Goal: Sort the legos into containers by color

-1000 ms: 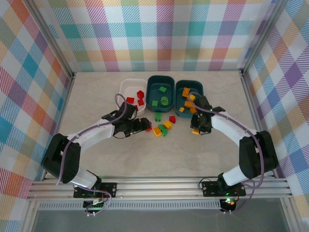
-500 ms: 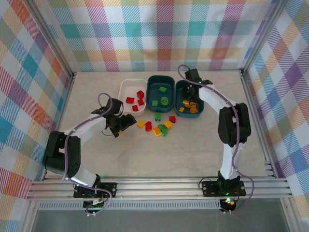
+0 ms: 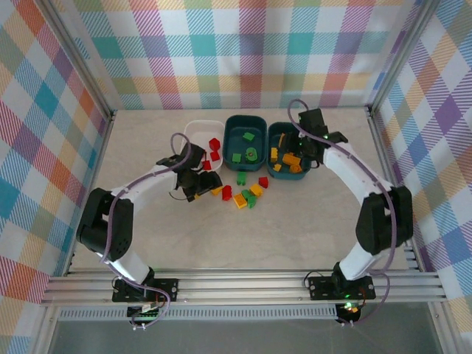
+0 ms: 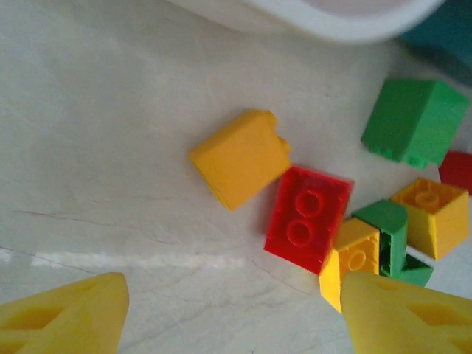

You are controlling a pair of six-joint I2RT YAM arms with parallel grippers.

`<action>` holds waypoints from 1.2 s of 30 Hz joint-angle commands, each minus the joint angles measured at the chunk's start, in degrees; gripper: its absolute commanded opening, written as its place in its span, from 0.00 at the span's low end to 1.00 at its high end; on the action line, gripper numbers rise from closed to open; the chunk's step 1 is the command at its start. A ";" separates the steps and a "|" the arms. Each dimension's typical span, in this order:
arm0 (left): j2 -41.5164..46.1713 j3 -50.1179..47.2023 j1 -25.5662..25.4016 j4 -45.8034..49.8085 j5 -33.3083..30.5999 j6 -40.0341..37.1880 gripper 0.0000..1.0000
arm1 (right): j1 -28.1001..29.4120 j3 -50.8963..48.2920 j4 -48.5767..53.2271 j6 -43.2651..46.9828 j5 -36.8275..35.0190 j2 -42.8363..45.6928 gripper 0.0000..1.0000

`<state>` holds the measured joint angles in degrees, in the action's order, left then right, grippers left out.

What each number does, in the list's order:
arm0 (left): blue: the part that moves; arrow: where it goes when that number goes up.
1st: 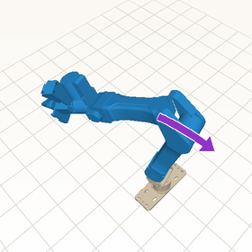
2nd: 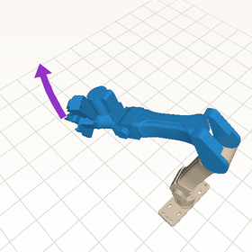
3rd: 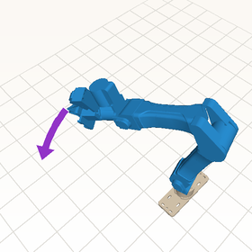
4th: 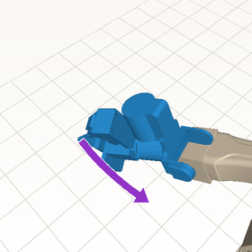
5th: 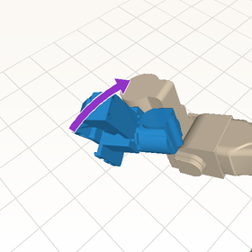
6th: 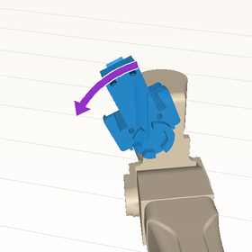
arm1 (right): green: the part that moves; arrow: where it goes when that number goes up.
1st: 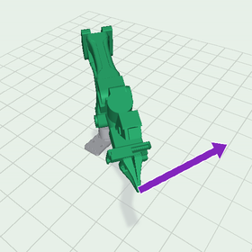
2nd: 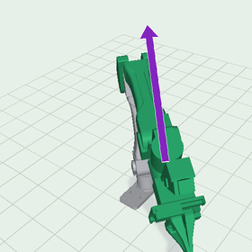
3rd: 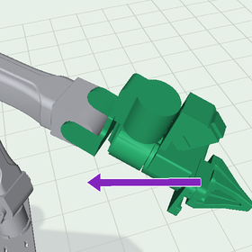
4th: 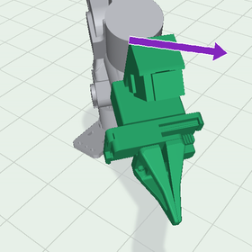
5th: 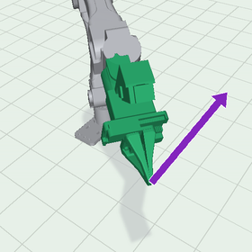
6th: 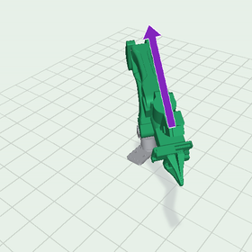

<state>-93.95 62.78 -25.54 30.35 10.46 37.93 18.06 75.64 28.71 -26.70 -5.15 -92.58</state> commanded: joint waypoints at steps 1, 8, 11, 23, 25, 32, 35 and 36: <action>-0.94 3.65 -2.55 3.29 -3.50 -3.39 0.75 | 1.02 -8.12 -3.71 -3.88 4.63 3.98 0.61; -2.03 4.80 -4.87 2.75 -6.84 -3.87 0.61 | 12.50 -15.34 -3.66 -4.66 2.80 6.58 0.48; -1.07 2.62 -3.78 0.33 -5.81 -2.61 0.60 | 19.39 -14.30 -2.84 -3.76 0.39 3.67 0.41; 5.71 -6.05 2.91 -1.04 -2.18 -1.16 0.64 | 24.61 0.99 5.15 4.64 -14.38 -13.39 0.39; 6.64 -6.94 2.95 -1.10 -2.50 -1.28 0.64 | 24.56 1.96 4.83 5.75 -15.12 -14.61 0.39; 6.68 -7.80 3.04 -2.18 -1.67 -1.02 0.65 | 23.60 4.44 3.70 9.78 -13.03 -17.91 0.39; 6.58 -7.83 3.08 -2.47 -1.67 -0.93 0.65 | 23.60 4.52 3.44 10.26 -12.01 -18.30 0.39; 6.51 -7.92 3.04 -2.56 -1.71 -0.96 0.65 | 23.58 4.60 3.40 10.36 -11.79 -18.57 0.39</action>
<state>-87.68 55.53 -22.41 28.29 8.10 36.62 41.93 78.65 31.77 -18.50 -18.13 -110.10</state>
